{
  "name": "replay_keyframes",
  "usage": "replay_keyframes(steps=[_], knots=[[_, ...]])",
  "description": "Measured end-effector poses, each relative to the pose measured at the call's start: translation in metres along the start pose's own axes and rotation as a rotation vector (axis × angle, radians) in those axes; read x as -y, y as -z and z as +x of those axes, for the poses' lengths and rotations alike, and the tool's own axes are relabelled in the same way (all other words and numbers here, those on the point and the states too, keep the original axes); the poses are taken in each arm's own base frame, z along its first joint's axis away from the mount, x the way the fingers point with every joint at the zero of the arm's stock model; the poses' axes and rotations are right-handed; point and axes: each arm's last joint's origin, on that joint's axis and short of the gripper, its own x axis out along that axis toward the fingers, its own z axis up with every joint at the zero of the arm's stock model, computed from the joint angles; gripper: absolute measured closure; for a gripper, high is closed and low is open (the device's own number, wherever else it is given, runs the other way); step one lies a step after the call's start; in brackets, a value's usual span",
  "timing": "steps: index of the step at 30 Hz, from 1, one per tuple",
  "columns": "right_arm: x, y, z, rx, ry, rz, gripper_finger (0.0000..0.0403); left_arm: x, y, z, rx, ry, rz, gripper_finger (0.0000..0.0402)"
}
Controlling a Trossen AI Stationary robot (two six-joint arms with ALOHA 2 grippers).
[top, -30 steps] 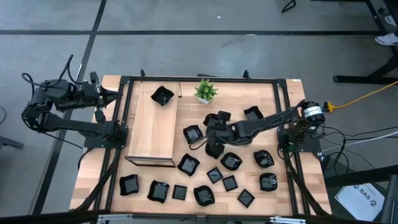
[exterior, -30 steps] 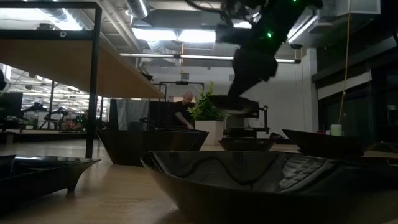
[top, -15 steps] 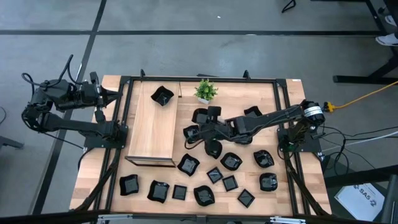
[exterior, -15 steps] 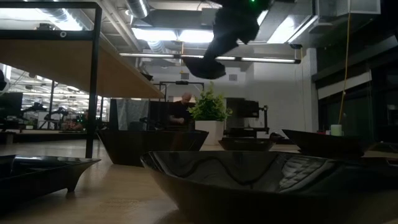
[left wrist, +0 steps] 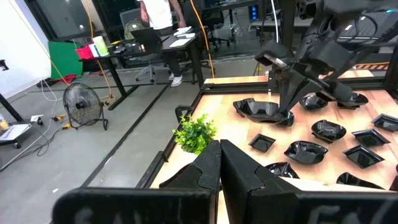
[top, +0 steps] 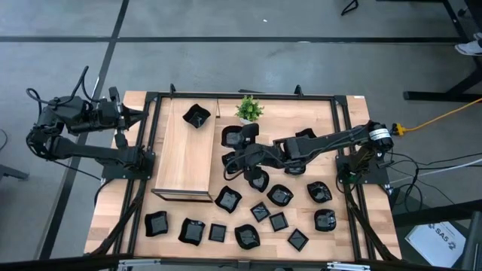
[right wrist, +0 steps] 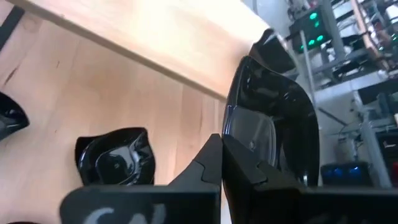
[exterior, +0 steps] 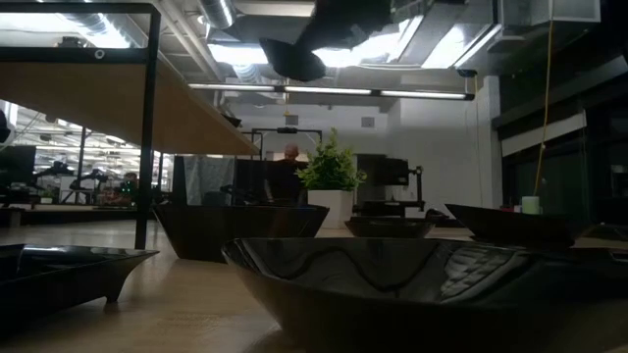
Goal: Pick & Place Mini shaped plates
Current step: Put the black leaf shape plate on top of the shelf
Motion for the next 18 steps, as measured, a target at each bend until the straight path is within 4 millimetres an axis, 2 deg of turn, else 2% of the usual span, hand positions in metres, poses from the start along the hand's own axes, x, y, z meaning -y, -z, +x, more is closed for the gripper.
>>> replay_keyframes(steps=[7,18], knots=[[0.002,-0.009,0.0,0.108,-0.032,-0.015,0.0398,0.0,0.0,0.0,0.0,0.0,0.0,0.0398],[-0.005,-0.021,0.013,0.254,-0.053,-0.078,0.0398,0.0,0.0,0.0,0.0,0.0,0.0,0.0398]])
